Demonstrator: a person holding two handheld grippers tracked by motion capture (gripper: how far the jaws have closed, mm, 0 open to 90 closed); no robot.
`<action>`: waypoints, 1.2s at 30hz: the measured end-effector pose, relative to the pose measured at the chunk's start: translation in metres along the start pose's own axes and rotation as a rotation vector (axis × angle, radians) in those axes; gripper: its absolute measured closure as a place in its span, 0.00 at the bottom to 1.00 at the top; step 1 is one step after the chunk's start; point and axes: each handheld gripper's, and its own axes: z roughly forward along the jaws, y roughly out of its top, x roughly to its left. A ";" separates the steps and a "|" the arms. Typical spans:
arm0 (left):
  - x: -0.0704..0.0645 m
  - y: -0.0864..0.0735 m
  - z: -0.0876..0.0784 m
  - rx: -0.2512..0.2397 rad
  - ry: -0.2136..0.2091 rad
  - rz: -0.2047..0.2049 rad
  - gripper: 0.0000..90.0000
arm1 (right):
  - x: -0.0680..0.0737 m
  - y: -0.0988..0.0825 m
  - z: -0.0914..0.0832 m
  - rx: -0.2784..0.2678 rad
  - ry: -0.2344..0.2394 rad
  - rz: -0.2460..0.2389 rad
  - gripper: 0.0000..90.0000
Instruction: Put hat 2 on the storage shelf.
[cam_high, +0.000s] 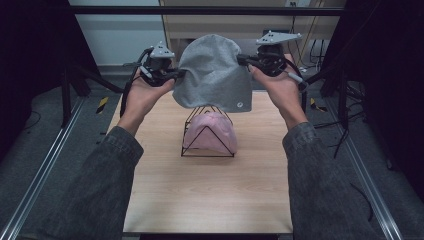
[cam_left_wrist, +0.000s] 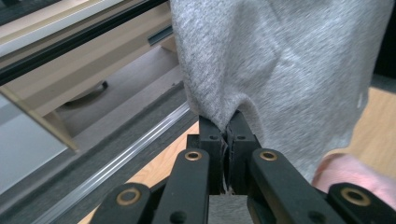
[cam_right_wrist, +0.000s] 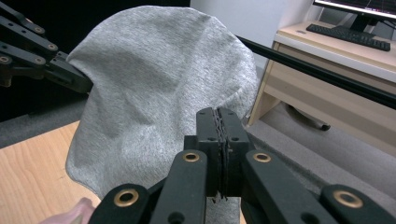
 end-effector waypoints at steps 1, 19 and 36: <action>0.000 -0.001 0.001 0.003 0.003 0.002 0.97 | 0.000 -0.001 0.001 0.001 0.002 0.005 0.99; -0.003 -0.036 0.028 0.022 0.019 -0.021 0.97 | -0.001 -0.030 0.027 0.025 0.017 0.019 0.99; -0.014 -0.060 0.041 0.048 0.012 -0.028 0.96 | 0.006 -0.068 0.030 0.048 0.041 0.047 0.99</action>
